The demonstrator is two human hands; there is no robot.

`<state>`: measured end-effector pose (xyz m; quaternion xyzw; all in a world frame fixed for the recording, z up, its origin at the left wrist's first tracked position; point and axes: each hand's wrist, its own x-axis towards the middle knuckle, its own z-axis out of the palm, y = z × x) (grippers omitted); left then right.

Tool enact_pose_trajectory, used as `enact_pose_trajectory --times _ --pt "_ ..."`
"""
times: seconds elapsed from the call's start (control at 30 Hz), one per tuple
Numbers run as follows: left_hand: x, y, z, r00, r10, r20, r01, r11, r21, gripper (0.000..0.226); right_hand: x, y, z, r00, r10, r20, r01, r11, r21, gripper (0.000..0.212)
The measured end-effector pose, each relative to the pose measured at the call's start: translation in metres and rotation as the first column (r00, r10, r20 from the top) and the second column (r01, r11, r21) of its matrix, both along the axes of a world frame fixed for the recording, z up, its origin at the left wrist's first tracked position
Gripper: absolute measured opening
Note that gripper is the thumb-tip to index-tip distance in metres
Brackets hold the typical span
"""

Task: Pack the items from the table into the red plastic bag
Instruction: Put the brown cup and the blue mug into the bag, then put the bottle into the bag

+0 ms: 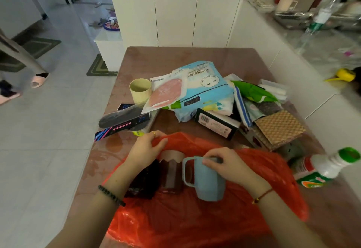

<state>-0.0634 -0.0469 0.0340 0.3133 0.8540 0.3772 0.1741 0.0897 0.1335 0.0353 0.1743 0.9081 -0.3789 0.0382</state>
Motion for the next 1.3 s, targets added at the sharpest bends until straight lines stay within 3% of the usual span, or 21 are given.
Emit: enact_pose_trajectory --times 0.13,0.27,0.4,0.47,0.53,0.57,0.63,0.73,0.77,0.8,0.87,0.97,1.07,1.13,1.3 --pt "0.006 -0.002 0.004 1.0 0.018 0.0 -0.018 1.0 -0.01 0.007 -0.008 -0.009 -0.02 0.961 -0.232 -0.151 0.225 0.973 -0.056 0.017" --pt "0.012 -0.005 0.0 0.989 0.029 -0.147 -0.036 0.998 -0.048 0.015 0.014 -0.024 -0.031 0.906 -0.382 -0.183 0.385 0.923 -0.02 0.055" --pt "0.029 0.003 -0.001 0.923 -0.049 -0.382 0.046 0.999 -0.016 0.035 0.046 -0.045 -0.046 0.939 -0.337 -0.069 0.325 0.935 -0.143 0.087" --pt "0.044 0.016 -0.001 0.912 -0.13 -0.389 0.122 0.992 -0.045 0.039 0.051 -0.046 -0.052 0.959 -0.283 -0.031 0.27 0.938 -0.219 0.086" --pt "0.061 0.031 -0.003 0.9 -0.222 -0.375 0.216 0.975 -0.058 0.039 0.053 -0.039 -0.049 0.95 -0.292 -0.113 0.272 0.948 -0.167 0.067" --pt "0.069 0.039 -0.004 0.894 -0.264 -0.362 0.262 0.963 -0.055 0.04 0.056 -0.032 -0.042 0.906 -0.36 -0.221 0.336 0.931 -0.139 0.052" --pt "0.087 0.057 -0.004 0.897 -0.323 -0.302 0.329 0.944 -0.032 0.039 0.069 -0.014 -0.021 0.707 -0.535 -0.462 0.544 0.829 -0.128 0.027" --pt "0.113 0.09 -0.004 0.913 -0.377 -0.158 0.387 0.921 0.036 0.04 0.109 0.032 0.006 0.249 -0.727 -0.64 0.848 0.483 -0.219 0.04" --pt "0.122 0.102 -0.004 0.911 -0.396 -0.114 0.405 0.912 0.065 0.043 0.123 0.05 0.009 0.134 -0.769 -0.625 0.89 0.37 -0.266 0.051" --pt "0.131 0.114 -0.004 0.906 -0.417 -0.075 0.423 0.902 0.09 0.045 0.136 0.067 0.011 0.086 -0.809 -0.582 0.913 0.298 -0.278 0.06" --pt "0.148 0.139 -0.005 0.89 -0.456 -0.01 0.454 0.884 0.111 0.05 0.153 0.098 0.005 0.148 -0.892 -0.427 0.935 0.268 -0.234 0.074" --pt "0.173 0.175 -0.009 0.863 -0.501 0.063 0.49 0.862 0.13 0.055 0.16 0.13 -0.014 0.281 -0.914 -0.292 0.896 0.359 -0.262 0.073" --pt "0.195 0.201 -0.011 0.84 -0.53 0.114 0.514 0.846 0.143 0.057 0.159 0.146 -0.027 0.359 -0.896 -0.263 0.867 0.424 -0.261 0.055" --pt "0.206 0.213 -0.012 0.829 -0.543 0.132 0.526 0.838 0.148 0.058 0.159 0.151 -0.029 0.362 -0.892 -0.269 0.857 0.433 -0.281 0.049" --pt "0.219 0.227 -0.008 0.818 -0.541 0.198 0.502 0.837 0.217 0.07 0.163 0.134 -0.017 0.411 -0.808 -0.422 0.824 0.528 -0.207 0.04"
